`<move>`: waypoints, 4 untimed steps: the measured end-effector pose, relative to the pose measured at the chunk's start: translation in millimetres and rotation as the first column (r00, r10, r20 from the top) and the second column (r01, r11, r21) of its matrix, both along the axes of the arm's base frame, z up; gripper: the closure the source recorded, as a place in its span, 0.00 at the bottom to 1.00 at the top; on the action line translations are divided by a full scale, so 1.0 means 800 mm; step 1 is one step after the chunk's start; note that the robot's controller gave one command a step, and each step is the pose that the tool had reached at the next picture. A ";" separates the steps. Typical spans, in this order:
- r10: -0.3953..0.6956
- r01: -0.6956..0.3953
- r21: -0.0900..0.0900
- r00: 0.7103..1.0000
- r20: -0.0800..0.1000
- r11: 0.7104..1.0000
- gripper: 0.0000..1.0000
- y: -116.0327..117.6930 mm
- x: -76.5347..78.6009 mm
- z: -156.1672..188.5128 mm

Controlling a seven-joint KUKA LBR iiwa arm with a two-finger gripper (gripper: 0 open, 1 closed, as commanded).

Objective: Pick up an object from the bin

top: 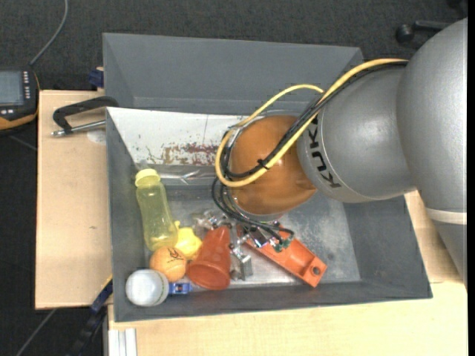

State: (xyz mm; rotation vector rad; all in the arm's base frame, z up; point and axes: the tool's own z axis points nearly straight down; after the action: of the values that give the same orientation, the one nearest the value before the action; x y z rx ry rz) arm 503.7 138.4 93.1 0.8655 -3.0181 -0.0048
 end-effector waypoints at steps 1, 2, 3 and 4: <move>0.053 -0.053 0.001 0.999 0.004 0.999 0.00 -0.008 -0.012 0.009; 0.165 -0.165 0.001 0.986 0.002 0.986 0.00 -0.006 -0.014 -0.021; 0.232 -0.232 0.002 0.973 0.005 0.973 1.00 -0.012 -0.014 -0.028; 0.232 -0.232 0.002 0.973 0.005 0.973 1.00 -0.012 -0.014 -0.028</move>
Offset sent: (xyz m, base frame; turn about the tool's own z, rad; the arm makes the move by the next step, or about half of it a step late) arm -0.0122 -0.0057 -0.0231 -0.1889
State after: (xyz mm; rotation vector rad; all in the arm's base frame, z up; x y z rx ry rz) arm 492.8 128.7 70.5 1.2143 -2.9006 -0.0061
